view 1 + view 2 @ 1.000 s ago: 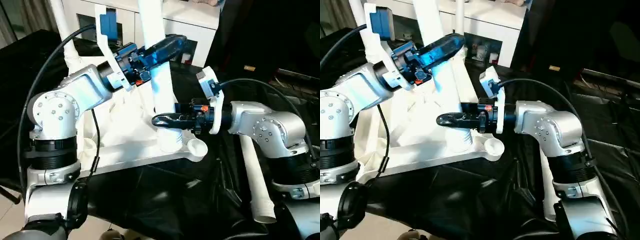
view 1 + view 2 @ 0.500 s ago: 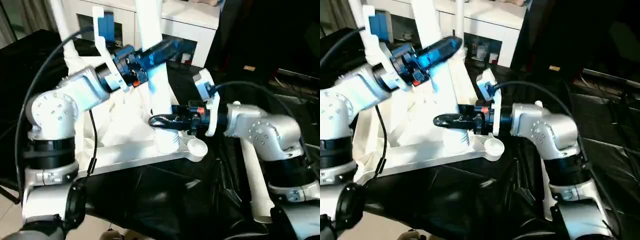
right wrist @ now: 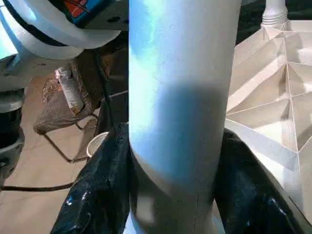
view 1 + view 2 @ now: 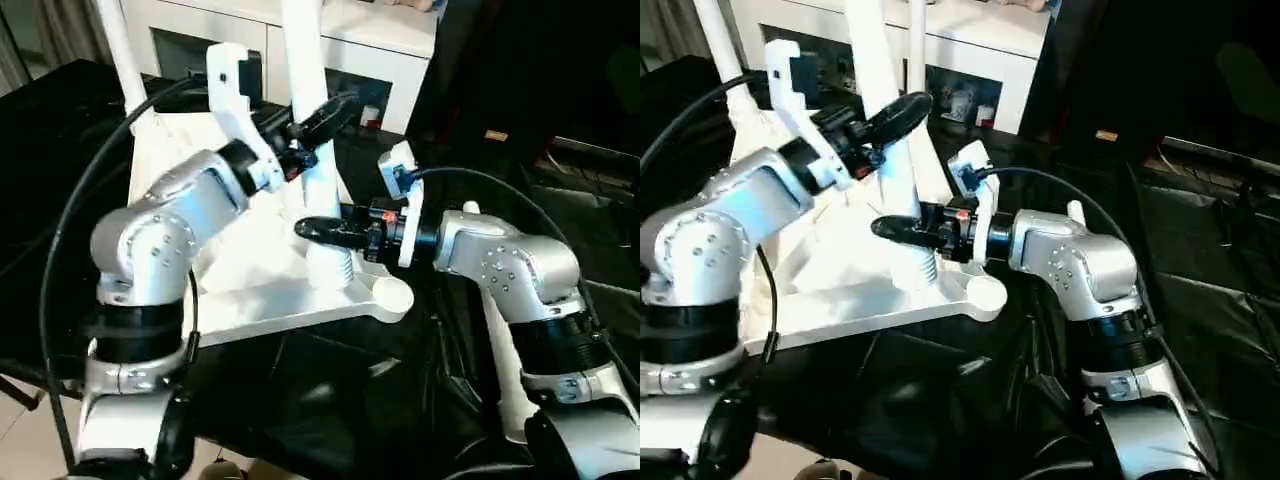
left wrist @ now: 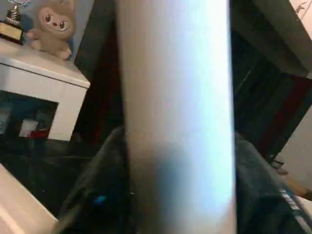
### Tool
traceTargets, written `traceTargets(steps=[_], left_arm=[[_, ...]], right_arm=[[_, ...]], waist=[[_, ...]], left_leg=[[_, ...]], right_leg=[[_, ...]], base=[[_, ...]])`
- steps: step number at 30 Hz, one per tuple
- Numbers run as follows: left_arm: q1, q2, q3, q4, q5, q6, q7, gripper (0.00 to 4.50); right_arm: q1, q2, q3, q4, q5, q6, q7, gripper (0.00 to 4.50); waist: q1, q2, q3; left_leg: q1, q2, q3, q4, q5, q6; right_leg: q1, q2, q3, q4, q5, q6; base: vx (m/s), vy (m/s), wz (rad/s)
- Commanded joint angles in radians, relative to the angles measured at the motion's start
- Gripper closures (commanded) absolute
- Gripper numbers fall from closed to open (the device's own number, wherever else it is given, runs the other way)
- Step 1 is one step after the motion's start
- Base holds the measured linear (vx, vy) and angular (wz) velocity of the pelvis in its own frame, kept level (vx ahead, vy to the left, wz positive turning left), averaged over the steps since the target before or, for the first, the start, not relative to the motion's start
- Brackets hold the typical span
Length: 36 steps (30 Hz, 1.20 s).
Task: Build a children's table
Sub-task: Pick table leg
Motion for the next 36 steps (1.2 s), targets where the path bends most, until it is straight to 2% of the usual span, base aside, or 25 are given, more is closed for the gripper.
traceTargets(steps=[1, 5, 8, 9, 10, 12, 13, 15, 20, 21, 25, 26, 36], left_arm=[[0.006, -0.005, 0.003, 0.005, 0.015, -0.009, 0.022, 2.38], [0.01, 0.007, -0.006, -0.011, 0.002, -0.013, -0.014, 2.57], [0.013, 0.042, -0.048, -0.027, 0.019, -0.035, -0.085, 2.64], [0.018, 0.076, -0.091, -0.036, 0.039, -0.032, -0.135, 2.66], [0.02, 0.081, -0.097, -0.038, 0.04, -0.028, -0.143, 2.66], [0.023, 0.1, -0.125, -0.039, 0.068, -0.051, -0.17, 2.66], [0.022, 0.108, -0.139, -0.035, 0.085, -0.07, -0.19, 2.66], [0.018, 0.114, -0.147, -0.03, 0.09, -0.079, -0.209, 2.66], [0.005, 0.127, -0.156, -0.013, 0.086, -0.096, -0.246, 2.66], [0.003, 0.13, -0.157, -0.011, 0.085, -0.102, -0.251, 2.66], [0.0, 0.129, -0.155, -0.006, 0.087, -0.117, -0.265, 2.66], [0.0, 0.125, -0.149, -0.008, 0.082, -0.118, -0.272, 2.66], [0.003, 0.126, -0.142, -0.033, 0.037, -0.119, -0.339, 2.66]], right_arm=[[-0.017, 0.002, 0.009, -0.022, 0.003, -0.021, 0.012, 2.64], [-0.015, -0.001, 0.019, -0.021, -0.016, -0.046, 0.009, 2.64], [-0.009, -0.004, 0.022, -0.029, -0.007, -0.07, 0.043, 2.64], [-0.004, -0.014, 0.027, -0.04, -0.002, -0.086, 0.08, 2.29], [-0.002, -0.017, 0.029, -0.043, -0.002, -0.089, 0.087, 2.08], [0.003, -0.043, 0.057, -0.061, -0.015, -0.098, 0.127, 1.94], [0.007, -0.066, 0.088, -0.066, -0.049, -0.117, 0.144, 1.92], [0.009, -0.076, 0.105, -0.06, -0.074, -0.131, 0.143, 1.72], [0.004, -0.09, 0.125, -0.042, -0.086, -0.148, 0.169, 1.62], [0.003, -0.09, 0.125, -0.037, -0.085, -0.15, 0.172, 1.62], [0.001, -0.085, 0.121, -0.027, -0.073, -0.15, 0.188, 1.62], [0.003, -0.08, 0.12, -0.022, -0.07, -0.15, 0.19, 1.62], [0.007, -0.041, 0.1, 0.022, -0.069, -0.158, 0.171, 1.62]], waist=[[0.001, 0.018, -0.086], [0.001, 0.019, -0.085], [0.002, 0.019, -0.086], [0.001, 0.02, -0.085], [0.001, 0.022, -0.086], [0.002, 0.023, -0.085], [0.001, 0.024, -0.083], [0.0, 0.021, -0.083], [-0.001, 0.02, -0.083], [-0.002, 0.017, -0.084], [-0.002, 0.02, -0.086], [-0.002, 0.018, -0.086], [-0.002, 0.019, -0.086]], left_leg=[[0.0, 0.019, 0.001, -0.075, -0.115, -0.027], [0.001, 0.018, 0.001, -0.075, -0.122, -0.023], [0.001, 0.019, -0.001, -0.077, -0.123, -0.021], [0.002, 0.019, -0.001, -0.078, -0.128, -0.018], [0.003, 0.022, -0.002, -0.078, -0.129, -0.021], [0.004, 0.023, -0.001, -0.078, -0.123, -0.02], [0.002, 0.022, 0.001, -0.078, -0.127, -0.022], [0.001, 0.02, 0.001, -0.078, -0.128, -0.026], [0.0, 0.019, 0.0, -0.077, -0.138, -0.024], [0.0, 0.02, 0.0, -0.077, -0.134, -0.023], [0.001, 0.021, 0.001, -0.076, -0.123, -0.021], [0.001, 0.021, 0.001, -0.076, -0.121, -0.021], [0.001, 0.022, 0.001, -0.077, -0.124, -0.023]], right_leg=[[0.075, -0.067, 0.043, -0.083, -0.324, -0.091], [0.073, -0.066, 0.042, -0.085, -0.33, -0.086], [0.073, -0.067, 0.042, -0.084, -0.331, -0.084], [0.072, -0.066, 0.042, -0.085, -0.33, -0.085], [0.072, -0.068, 0.042, -0.08, -0.325, -0.088], [0.072, -0.067, 0.044, -0.079, -0.297, -0.1], [0.072, -0.066, 0.045, -0.079, -0.293, -0.103], [0.075, -0.066, 0.045, -0.079, -0.303, -0.1], [0.074, -0.067, 0.044, -0.084, -0.343, -0.092], [0.075, -0.067, 0.044, -0.082, -0.337, -0.093], [0.074, -0.066, 0.045, -0.077, -0.298, -0.113], [0.075, -0.066, 0.045, -0.077, -0.293, -0.115], [0.075, -0.069, 0.045, -0.076, -0.299, -0.123]], base=[[0.0, 0.0, 0.0], [0.0, 0.0, 0.0], [0.0, 0.0, 0.0], [0.0, 0.0, 0.0], [0.0, 0.0, 0.0], [0.0, 0.0, 0.0], [0.0, 0.0, 0.0], [0.0, 0.0, 0.0], [0.0, 0.0, 0.0], [0.0, 0.0, 0.0], [0.0, 0.0, 0.0], [0.0, 0.0, 0.0], [0.0, 0.0, 0.0]])
